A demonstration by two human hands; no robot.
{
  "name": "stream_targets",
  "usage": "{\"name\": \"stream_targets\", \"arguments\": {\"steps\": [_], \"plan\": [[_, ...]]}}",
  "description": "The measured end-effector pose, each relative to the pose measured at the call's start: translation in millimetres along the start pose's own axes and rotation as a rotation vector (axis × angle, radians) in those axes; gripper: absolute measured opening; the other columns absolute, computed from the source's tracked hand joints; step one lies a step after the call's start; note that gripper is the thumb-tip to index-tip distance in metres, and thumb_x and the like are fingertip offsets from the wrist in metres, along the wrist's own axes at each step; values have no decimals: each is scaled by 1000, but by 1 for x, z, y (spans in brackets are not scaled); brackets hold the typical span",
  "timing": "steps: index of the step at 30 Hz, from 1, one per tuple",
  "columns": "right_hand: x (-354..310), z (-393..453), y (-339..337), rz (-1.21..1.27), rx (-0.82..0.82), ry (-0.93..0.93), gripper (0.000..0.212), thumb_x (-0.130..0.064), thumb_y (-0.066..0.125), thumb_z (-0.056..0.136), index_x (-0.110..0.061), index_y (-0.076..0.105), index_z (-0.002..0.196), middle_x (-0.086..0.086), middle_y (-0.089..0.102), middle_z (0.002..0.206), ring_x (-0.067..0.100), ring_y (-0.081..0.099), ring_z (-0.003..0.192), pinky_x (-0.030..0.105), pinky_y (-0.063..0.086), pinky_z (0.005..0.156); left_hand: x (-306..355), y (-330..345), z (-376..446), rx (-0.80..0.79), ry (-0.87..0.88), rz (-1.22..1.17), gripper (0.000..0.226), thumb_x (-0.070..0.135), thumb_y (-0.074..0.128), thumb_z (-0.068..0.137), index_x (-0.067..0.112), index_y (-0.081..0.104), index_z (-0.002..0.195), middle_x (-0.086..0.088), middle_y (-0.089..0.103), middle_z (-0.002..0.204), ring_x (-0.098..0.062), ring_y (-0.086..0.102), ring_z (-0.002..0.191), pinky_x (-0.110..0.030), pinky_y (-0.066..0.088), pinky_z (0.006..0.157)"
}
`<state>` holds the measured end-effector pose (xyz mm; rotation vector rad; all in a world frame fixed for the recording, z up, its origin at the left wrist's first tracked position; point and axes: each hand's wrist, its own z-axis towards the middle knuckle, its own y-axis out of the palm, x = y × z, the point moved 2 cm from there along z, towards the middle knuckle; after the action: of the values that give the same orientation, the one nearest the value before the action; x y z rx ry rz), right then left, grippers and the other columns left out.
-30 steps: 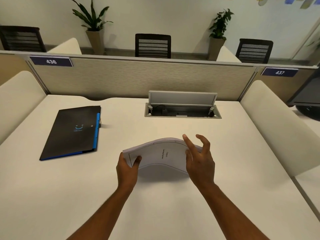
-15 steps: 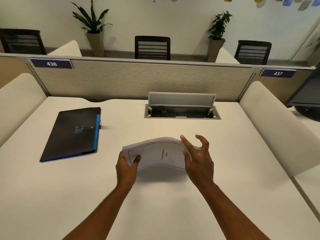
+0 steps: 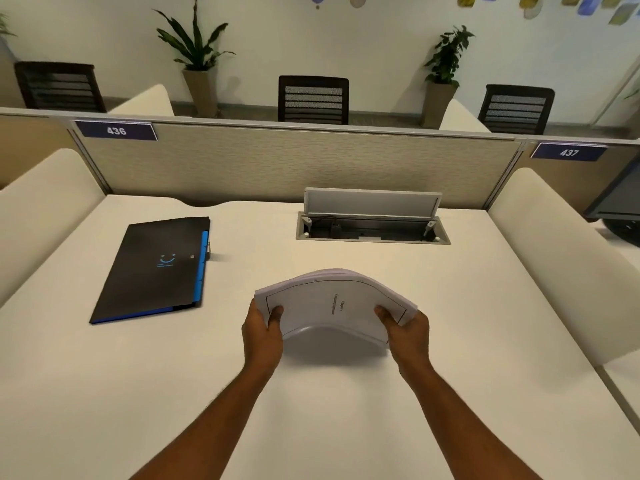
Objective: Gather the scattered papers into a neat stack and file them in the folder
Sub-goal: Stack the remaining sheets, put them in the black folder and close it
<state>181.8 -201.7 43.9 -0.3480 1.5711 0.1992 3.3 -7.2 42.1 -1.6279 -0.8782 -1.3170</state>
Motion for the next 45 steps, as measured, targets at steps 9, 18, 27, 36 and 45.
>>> {"name": "stream_targets", "arguments": {"steps": [9, 18, 27, 36, 45], "plan": [[3, -7, 3, -53, -43, -12, 27, -15, 83, 83, -36, 72, 96, -10, 77, 95, 14, 73, 95, 30, 58, 80, 2, -5, 2, -25, 23, -28, 49, 21, 68, 89, 20, 45, 132, 0, 57, 121, -19, 55, 111, -36, 52, 92], [5, -6, 2, -34, -24, 31, 31, -15, 86, 81, -29, 72, 106, -6, 77, 101, 15, 73, 97, 34, 60, 83, 1, -1, -4, -48, 43, -43, 48, 20, 70, 87, 24, 47, 128, 4, 58, 116, -16, 57, 108, -30, 52, 89], [11, -6, 2, -65, 6, 76, 33, -19, 84, 82, -41, 66, 98, -15, 74, 97, 5, 71, 91, 23, 57, 77, -8, 0, -6, -83, 40, 39, 58, 23, 74, 83, 18, 46, 133, 4, 59, 119, -14, 56, 109, -26, 51, 89], [0, 17, -8, -152, 109, 34, 52, -21, 86, 81, -29, 56, 123, -7, 68, 116, 16, 66, 109, 23, 51, 85, 5, 3, 12, 21, 12, 85, 47, 15, 70, 87, 13, 52, 130, -4, 62, 117, -24, 59, 105, -36, 50, 90], [18, -6, 14, 590, 103, 698, 75, -7, 84, 81, -1, 44, 143, 26, 62, 135, 31, 69, 108, 42, 61, 82, -2, 13, 7, 30, -195, -270, 36, 7, 70, 86, 11, 56, 119, -8, 66, 114, -26, 63, 102, -35, 50, 88]]}}
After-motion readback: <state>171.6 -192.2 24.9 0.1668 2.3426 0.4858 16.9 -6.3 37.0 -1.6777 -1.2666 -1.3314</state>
